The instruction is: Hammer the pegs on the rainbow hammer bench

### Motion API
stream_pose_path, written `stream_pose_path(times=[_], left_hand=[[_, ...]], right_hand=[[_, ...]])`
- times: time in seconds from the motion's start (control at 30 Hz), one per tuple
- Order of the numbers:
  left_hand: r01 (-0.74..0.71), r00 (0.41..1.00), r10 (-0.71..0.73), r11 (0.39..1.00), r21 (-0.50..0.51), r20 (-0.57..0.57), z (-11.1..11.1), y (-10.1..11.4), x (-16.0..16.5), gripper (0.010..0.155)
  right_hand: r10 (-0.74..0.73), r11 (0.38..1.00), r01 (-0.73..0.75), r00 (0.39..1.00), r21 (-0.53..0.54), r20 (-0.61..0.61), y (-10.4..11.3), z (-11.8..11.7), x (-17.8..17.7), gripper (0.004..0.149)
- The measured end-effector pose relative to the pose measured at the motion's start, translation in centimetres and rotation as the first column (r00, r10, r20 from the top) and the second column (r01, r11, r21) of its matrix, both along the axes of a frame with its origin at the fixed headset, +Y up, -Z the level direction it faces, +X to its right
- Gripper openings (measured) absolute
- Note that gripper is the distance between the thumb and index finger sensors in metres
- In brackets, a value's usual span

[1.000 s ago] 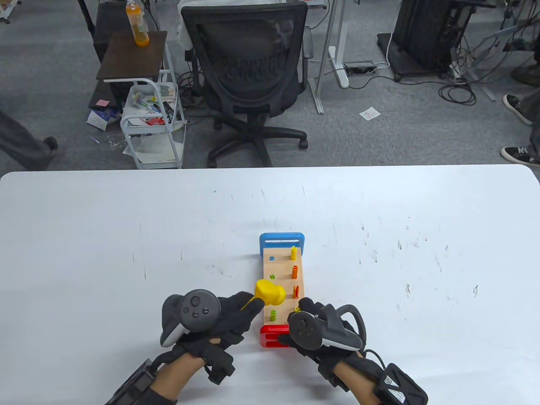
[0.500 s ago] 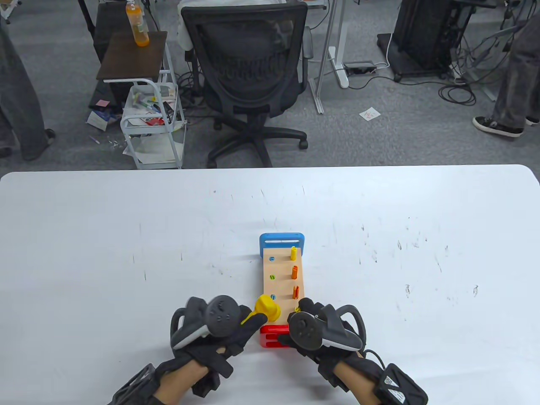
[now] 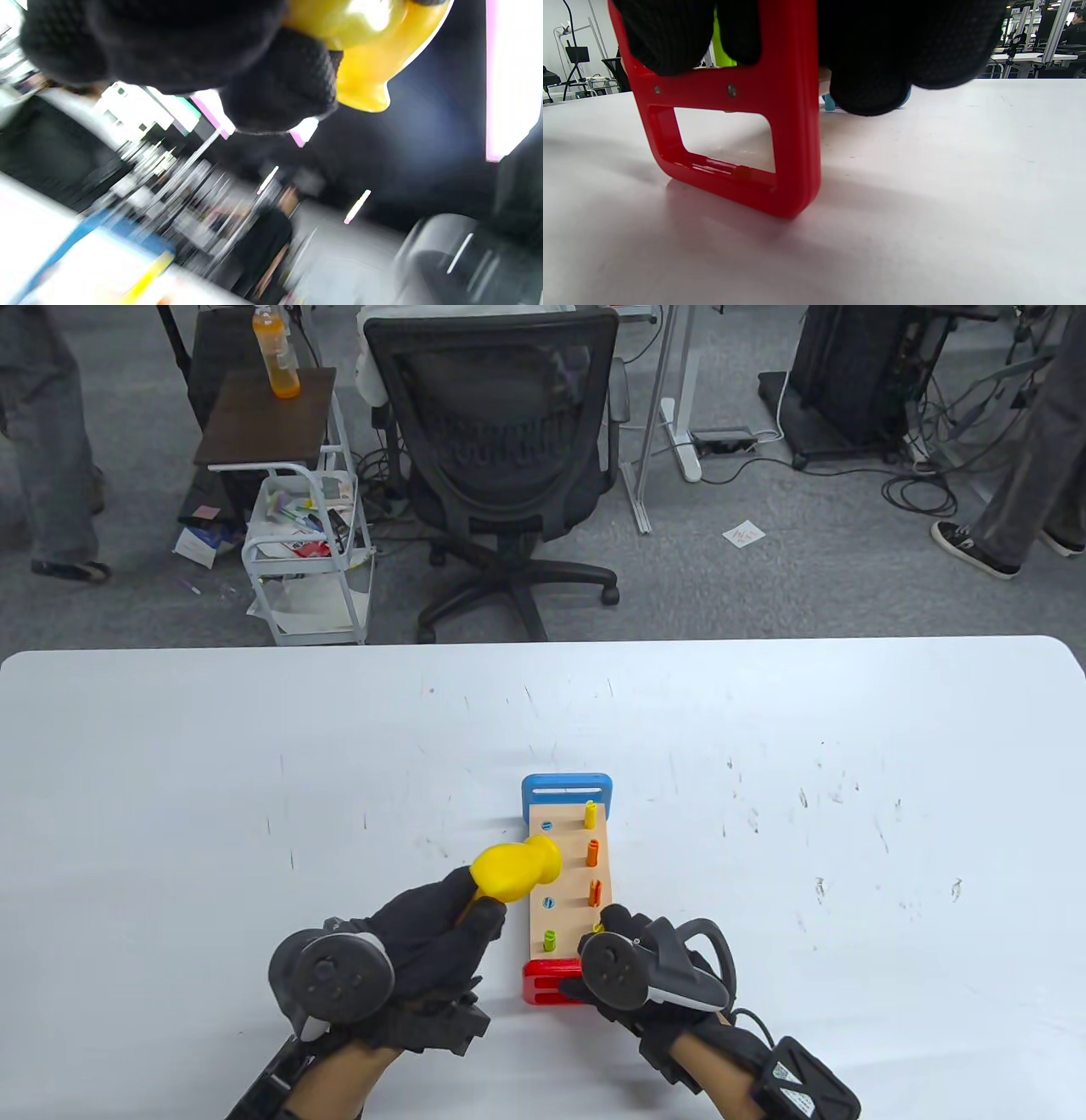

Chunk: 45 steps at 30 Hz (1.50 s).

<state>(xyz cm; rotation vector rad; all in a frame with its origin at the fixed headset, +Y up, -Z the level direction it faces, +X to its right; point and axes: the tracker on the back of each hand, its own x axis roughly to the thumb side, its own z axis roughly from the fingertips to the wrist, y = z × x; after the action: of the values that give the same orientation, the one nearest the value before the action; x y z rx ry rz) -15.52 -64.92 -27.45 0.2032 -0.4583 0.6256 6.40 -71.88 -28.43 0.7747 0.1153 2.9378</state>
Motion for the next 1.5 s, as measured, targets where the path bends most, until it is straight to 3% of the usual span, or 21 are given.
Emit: stream_pose_path(times=[0.03, 0.07, 0.1, 0.13, 0.17, 0.43, 0.53, 0.6, 0.67, 0.7, 0.73, 0.77, 0.8, 1.0, 1.1, 1.2, 1.27, 1.3, 1.33, 1.37, 1.5], left_hand=[[0.242, 0.97, -0.242, 0.961, -0.135, 0.011, -1.0, -2.0, 0.9, 0.074], [0.62, 0.781, -0.609, 0.726, -0.296, 0.142, -1.9, -5.0, 1.5, 0.076], [0.531, 0.844, -0.479, 0.812, -0.242, 0.243, -1.8, -4.7, 0.0, 0.076], [0.25, 0.968, -0.247, 0.952, -0.179, 0.037, -1.7, -4.7, 0.3, 0.075], [0.125, 0.992, -0.128, 0.978, -0.167, -0.008, -1.7, -3.6, 0.1, 0.075], [-0.087, 0.996, 0.083, 0.982, 0.17, 0.03, 1.3, 4.1, -1.3, 0.075], [-0.258, 0.965, 0.234, 0.932, 0.253, 0.121, 1.4, 3.5, -1.9, 0.075], [-0.295, 0.953, 0.279, 0.942, 0.159, 0.115, 0.4, 1.2, -1.9, 0.075], [-0.04, 0.999, 0.04, 0.999, 0.015, 0.031, -1.1, -2.2, -0.8, 0.075], [0.37, 0.928, -0.366, 0.889, -0.27, 0.065, -2.3, -5.3, 0.3, 0.074], [0.596, 0.797, -0.576, 0.701, -0.392, 0.182, -2.5, -6.2, 0.2, 0.076], [0.463, 0.875, -0.37, 0.828, -0.317, 0.311, -2.5, -6.1, -0.6, 0.076], [0.12, 0.991, -0.105, 0.973, -0.196, 0.086, -1.8, -5.5, -1.2, 0.075], [-0.109, 0.994, 0.107, 0.985, 0.137, 0.018, -0.4, 1.8, -3.0, 0.075], [-0.207, 0.978, 0.195, 0.95, 0.233, 0.072, 0.5, 3.2, -2.9, 0.075], [-0.21, 0.977, 0.2, 0.965, 0.156, 0.075, 0.0, 0.7, -1.9, 0.075], [0.138, 0.99, -0.138, 0.987, -0.081, 0.011, -1.3, -4.0, 0.1, 0.075], [0.521, 0.846, -0.528, 0.789, -0.324, 0.073, -2.0, -7.2, 1.1, 0.076], [0.593, 0.801, -0.581, 0.735, -0.329, 0.145, -1.3, -6.8, 0.2, 0.076], [0.296, 0.955, -0.291, 0.926, -0.235, 0.056, -1.7, -6.3, 0.2, 0.075], [0.052, 0.999, -0.052, 0.999, -0.007, -0.009, -0.9, -0.6, -0.6, 0.074]], right_hand=[[0.0, 1.0, 0.0, 1.0, -0.001, 0.0, 0.0, 0.0, 0.0, 0.038], [0.002, 1.0, -0.002, 1.0, -0.001, -0.001, 0.0, 0.0, 0.0, 0.038], [-0.003, 1.0, 0.003, 1.0, -0.002, -0.001, 0.0, 0.0, 0.0, 0.038], [-0.002, 1.0, 0.002, 1.0, -0.003, -0.002, 0.0, 0.0, 0.0, 0.038], [-0.002, 1.0, 0.002, 1.0, 0.0, -0.002, 0.0, 0.0, 0.0, 0.038], [-0.003, 1.0, 0.003, 1.0, -0.004, -0.003, 0.0, 0.0, 0.0, 0.038], [-0.001, 1.0, 0.001, 1.0, -0.003, -0.001, 0.0, 0.0, 0.0, 0.038], [0.0, 1.0, 0.0, 1.0, -0.002, 0.0, 0.0, 0.0, 0.0, 0.038], [0.0, 1.0, 0.0, 1.0, -0.002, 0.001, 0.0, 0.0, 0.0, 0.038], [0.0, 1.0, 0.0, 1.0, -0.003, 0.001, 0.0, 0.0, 0.0, 0.038], [0.001, 1.0, -0.001, 1.0, -0.003, 0.001, 0.0, 0.0, 0.0, 0.038], [-0.001, 1.0, 0.001, 1.0, -0.003, 0.001, 0.0, 0.0, 0.0, 0.038], [-0.001, 1.0, 0.001, 1.0, -0.003, 0.001, 0.0, 0.0, 0.0, 0.038], [-0.001, 1.0, 0.001, 1.0, -0.003, 0.001, 0.0, 0.0, 0.0, 0.038], [-0.002, 1.0, 0.002, 1.0, -0.003, 0.002, 0.0, 0.0, 0.0, 0.038], [-0.002, 1.0, 0.002, 1.0, -0.003, 0.002, 0.0, 0.0, 0.0, 0.038], [0.001, 1.0, -0.001, 1.0, -0.003, 0.003, 0.0, 0.0, 0.0, 0.038], [-0.001, 1.0, 0.001, 1.0, -0.004, 0.003, 0.0, 0.0, 0.0, 0.038], [0.0, 1.0, 0.0, 1.0, -0.003, 0.004, 0.0, 0.0, 0.0, 0.038], [0.002, 1.0, -0.002, 1.0, -0.004, 0.005, 0.0, 0.0, 0.0, 0.038], [-0.001, 1.0, 0.001, 1.0, -0.003, 0.002, 0.0, 0.0, 0.1, 0.038]])
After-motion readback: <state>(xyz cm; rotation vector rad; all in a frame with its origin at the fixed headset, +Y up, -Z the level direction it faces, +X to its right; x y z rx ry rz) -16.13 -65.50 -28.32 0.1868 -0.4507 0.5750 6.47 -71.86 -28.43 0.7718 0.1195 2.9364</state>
